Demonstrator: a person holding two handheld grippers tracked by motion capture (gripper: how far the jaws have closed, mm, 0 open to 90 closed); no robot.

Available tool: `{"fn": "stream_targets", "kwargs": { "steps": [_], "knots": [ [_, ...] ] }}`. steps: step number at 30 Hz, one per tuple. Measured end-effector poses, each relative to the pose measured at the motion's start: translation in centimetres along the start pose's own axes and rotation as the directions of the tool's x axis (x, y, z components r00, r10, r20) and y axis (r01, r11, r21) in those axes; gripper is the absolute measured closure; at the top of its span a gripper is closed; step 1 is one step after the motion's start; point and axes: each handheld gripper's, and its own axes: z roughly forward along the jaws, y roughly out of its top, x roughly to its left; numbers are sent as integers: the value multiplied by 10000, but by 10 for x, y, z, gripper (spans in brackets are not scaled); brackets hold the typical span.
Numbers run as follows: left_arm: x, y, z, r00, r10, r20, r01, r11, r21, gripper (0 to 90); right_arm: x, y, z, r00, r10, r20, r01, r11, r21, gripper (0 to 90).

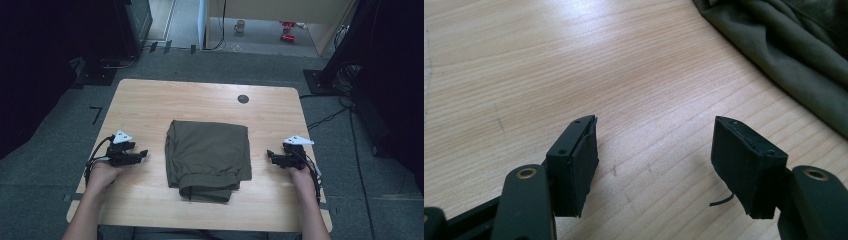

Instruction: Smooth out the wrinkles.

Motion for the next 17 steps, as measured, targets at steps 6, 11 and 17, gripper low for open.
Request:
{"fn": "stream_targets", "kwargs": {
  "steps": [6,11,17],
  "knots": [
    [-1,-2,1,9999,122,-6,-122,9998,-141,341,0,0,1,10000,-81,-11,81,9999,83,200],
    [-4,-7,3,9990,395,-222,-405,9983,-427,309,1,1,1,10000,-5,78,4,9999,103,171],
    [-5,-9,3,9990,345,-276,-361,9975,-606,296,3,0,1,9998,74,167,-76,9999,138,150]
  ]
}}
